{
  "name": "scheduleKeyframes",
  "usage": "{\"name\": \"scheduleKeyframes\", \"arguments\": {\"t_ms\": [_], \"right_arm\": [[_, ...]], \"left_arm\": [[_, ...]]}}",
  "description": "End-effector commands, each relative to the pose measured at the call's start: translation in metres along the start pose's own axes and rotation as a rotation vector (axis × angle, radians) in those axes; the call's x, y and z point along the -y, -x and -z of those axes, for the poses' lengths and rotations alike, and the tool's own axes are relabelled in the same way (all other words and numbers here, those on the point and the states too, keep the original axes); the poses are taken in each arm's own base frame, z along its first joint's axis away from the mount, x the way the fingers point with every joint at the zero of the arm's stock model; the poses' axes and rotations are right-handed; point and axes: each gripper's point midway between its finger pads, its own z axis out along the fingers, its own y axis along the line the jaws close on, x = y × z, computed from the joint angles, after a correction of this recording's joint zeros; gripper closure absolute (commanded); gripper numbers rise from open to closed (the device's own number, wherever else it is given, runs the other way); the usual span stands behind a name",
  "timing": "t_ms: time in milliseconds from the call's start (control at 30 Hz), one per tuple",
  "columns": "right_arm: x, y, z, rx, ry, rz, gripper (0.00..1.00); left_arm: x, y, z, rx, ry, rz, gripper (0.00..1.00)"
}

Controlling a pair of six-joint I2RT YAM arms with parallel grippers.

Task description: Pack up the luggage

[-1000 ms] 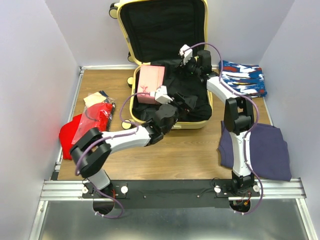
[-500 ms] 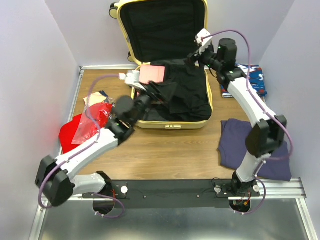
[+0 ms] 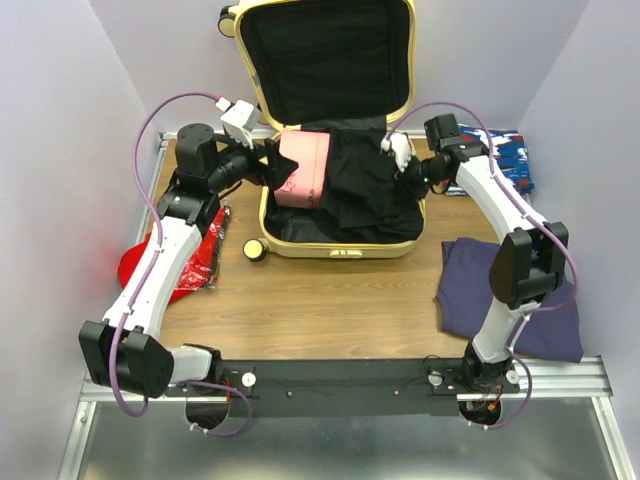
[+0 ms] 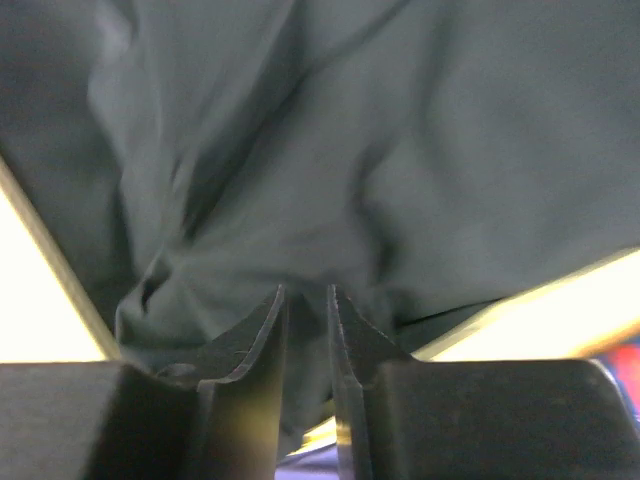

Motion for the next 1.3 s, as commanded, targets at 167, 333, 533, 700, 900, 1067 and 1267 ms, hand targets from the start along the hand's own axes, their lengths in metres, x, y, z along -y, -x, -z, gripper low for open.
{"name": "scheduleKeyframes", "arguments": {"t_ms": [167, 333, 533, 700, 900, 1067, 1267], "right_arm": [[-0.058, -0.076, -0.033, -0.24, 0.229, -0.084, 0.73], [-0.052, -0.106, -0.077, -0.311, 0.184, -0.162, 0.73], [-0.026, -0.119, -0.084, -0.351, 0.07, -0.101, 0.67], [-0.019, -0.05, -0.042, -0.165, 0.025, -0.042, 0.47], [0.014, 0.059, -0.012, 0.122, -0.013, -0.109, 0.37], [0.064, 0.093, -0.049, 0.222, -0.099, -0.265, 0.43], [0.14, 0.089, -0.097, 0.25, -0.329, -0.378, 0.5]], "left_arm": [[-0.031, 0.007, 0.036, -0.005, 0.095, -0.046, 0.08], [-0.062, 0.01, 0.047, 0.001, 0.174, -0.011, 0.08], [-0.069, 0.007, 0.052, -0.015, 0.186, 0.002, 0.08], [-0.076, 0.013, 0.062, -0.01, 0.198, -0.01, 0.08], [-0.069, 0.02, 0.066, 0.004, 0.178, -0.043, 0.08], [-0.075, 0.022, 0.066, 0.017, 0.207, -0.062, 0.08], [-0.087, 0.027, 0.066, 0.012, 0.252, -0.069, 0.08]]}}
